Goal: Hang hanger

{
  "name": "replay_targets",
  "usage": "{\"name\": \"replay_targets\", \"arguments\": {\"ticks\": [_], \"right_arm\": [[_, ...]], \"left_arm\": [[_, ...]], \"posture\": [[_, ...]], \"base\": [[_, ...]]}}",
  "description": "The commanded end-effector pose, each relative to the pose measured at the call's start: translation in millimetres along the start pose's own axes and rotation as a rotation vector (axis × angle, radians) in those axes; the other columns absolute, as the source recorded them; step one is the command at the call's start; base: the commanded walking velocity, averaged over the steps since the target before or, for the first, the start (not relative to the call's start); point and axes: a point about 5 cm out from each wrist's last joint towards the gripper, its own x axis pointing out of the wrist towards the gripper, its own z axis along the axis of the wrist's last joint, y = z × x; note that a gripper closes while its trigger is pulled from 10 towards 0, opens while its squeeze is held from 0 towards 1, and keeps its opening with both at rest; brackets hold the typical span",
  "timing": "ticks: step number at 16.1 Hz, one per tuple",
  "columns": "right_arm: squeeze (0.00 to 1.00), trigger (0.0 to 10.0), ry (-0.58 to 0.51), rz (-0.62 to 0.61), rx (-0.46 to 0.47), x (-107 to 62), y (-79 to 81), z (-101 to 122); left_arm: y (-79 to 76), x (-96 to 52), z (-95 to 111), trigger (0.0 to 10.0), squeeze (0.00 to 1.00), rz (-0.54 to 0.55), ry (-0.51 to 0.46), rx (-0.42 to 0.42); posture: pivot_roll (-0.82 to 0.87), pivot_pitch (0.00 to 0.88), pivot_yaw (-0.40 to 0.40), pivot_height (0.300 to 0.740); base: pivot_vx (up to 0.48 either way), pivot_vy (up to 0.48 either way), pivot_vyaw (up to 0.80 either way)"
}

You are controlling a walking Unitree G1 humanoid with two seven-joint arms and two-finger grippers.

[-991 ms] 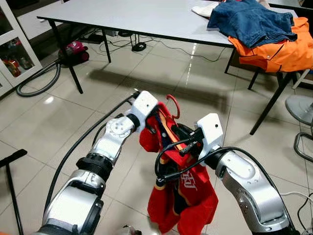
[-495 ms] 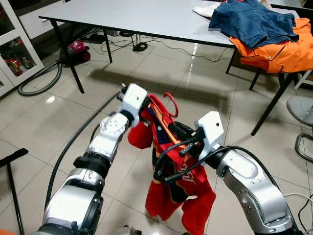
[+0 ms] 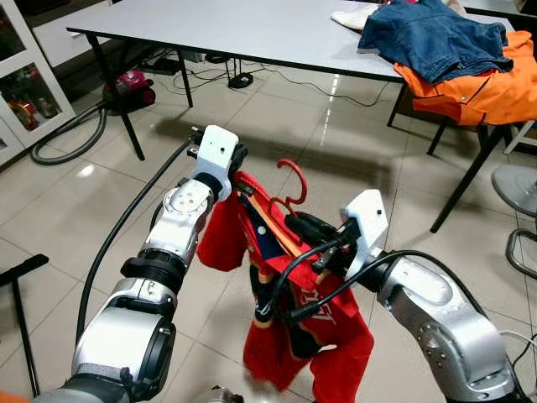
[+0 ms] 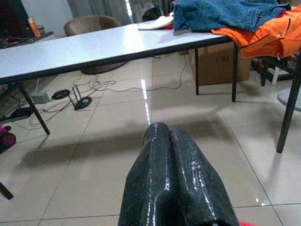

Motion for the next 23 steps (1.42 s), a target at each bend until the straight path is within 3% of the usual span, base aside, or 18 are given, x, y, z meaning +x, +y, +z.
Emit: {"name": "replay_targets", "arguments": {"ticks": [1, 2, 3, 4, 5, 7, 10, 12, 14, 15, 18, 20, 21, 23], "right_arm": [[0.0, 0.0, -0.097, 0.038, -0.022, -0.4, 3.2, 24], [0.0, 0.0, -0.114, 0.032, -0.01, -1.6, 1.0, 28], [0.0, 0.0, -0.115, 0.031, -0.009, -2.6, -0.6, 29], [0.0, 0.0, -0.103, 0.025, -0.018, -3.4, -2.5, 28], [0.0, 0.0, -0.095, 0.022, -0.021, -3.6, -3.1, 26], [0.0, 0.0, -0.07, 0.013, -0.012, -3.3, -2.8, 20], [0.0, 0.0, -0.048, 0.011, -0.008, -3.2, -2.3, 14], [0.0, 0.0, -0.039, 0.01, -0.012, -3.3, -1.9, 12], [0.0, 0.0, -0.033, -0.002, -0.019, -3.7, -3.4, 10], [0.0, 0.0, -0.033, -0.002, -0.019, -3.7, -3.4, 10], [0.0, 0.0, -0.03, -0.175, -0.09, 0.2, -27.0, 4], [0.0, 0.0, -0.056, -0.255, -0.082, 1.6, -37.1, 4], [0.0, 0.0, -0.066, -0.275, -0.077, 2.2, -39.2, 3], [0.0, 0.0, -0.098, -0.292, -0.068, 5.9, -38.9, 6]], "left_arm": [[0.8, 2.3, 3, 0.0, 0.0, 0.012, 0.003, -0.007], [1.6, 2.7, 4, 0.0, 0.0, 0.012, -0.005, -0.008], [3.9, 3.0, 7, 10.0, 0.0, 0.018, -0.015, -0.01], [11.0, 2.7, 13, 10.0, 0.89, 0.045, -0.044, -0.029], [15.1, 2.6, 16, 10.0, 1.0, 0.056, -0.056, -0.029], [33.0, 2.5, 36, 10.0, 1.0, 0.092, -0.106, -0.006], [41.0, 2.4, 46, 10.0, 1.0, 0.097, -0.121, -0.027], [43.1, 2.5, 45, 10.0, 1.0, 0.056, -0.058, -0.053], [43.2, -0.7, 36, 10.0, 1.0, -0.026, 0.081, 0.008], [43.2, -0.7, 36, 10.0, 1.0, -0.026, 0.081, 0.008], [65.8, -10.2, 40, 10.0, 1.0, 0.022, 0.121, 0.054], [67.2, -13.9, 44, 10.0, 1.0, -0.005, 0.12, 0.041], [67.3, -14.9, 46, 10.0, 0.0, -0.006, 0.118, 0.031], [60.1, -16.3, 41, 10.0, 0.0, -0.033, 0.132, -0.019]], "posture": [[-0.08, 0.002, 0.052, 0.74], [-0.08, 0.003, 0.053, 0.74], [-0.07, 0.003, 0.052, 0.74], [-0.07, 0.005, 0.051, 0.74], [-0.07, 0.005, 0.051, 0.74], [-0.07, 0.008, 0.049, 0.74], [-0.06, 0.012, 0.049, 0.74], [-0.06, 0.013, 0.05, 0.74], [-0.06, 0.015, 0.051, 0.74], [-0.06, 0.015, 0.051, 0.74], [-0.02, 0.002, 0.038, 0.74], [-0.01, 0.0, 0.035, 0.74], [0.0, 0.0, 0.034, 0.74], [0.0, 0.0, 0.03, 0.74]], "base": [[0.0, 0.0, 0.0], [0.0, 0.0, 0.0], [0.0, 0.0, 0.0], [0.0, 0.0, 0.0], [0.0, 0.0, 0.0], [0.0, 0.0, 0.0], [0.0, 0.0, 0.0], [0.0, 0.0, 0.0], [0.0, 0.0, 0.0], [0.0, 0.0, 0.0], [0.0, 0.0, 0.0], [0.0, 0.0, 0.0], [0.0, 0.0, 0.0], [0.0, 0.0, 0.0]]}}
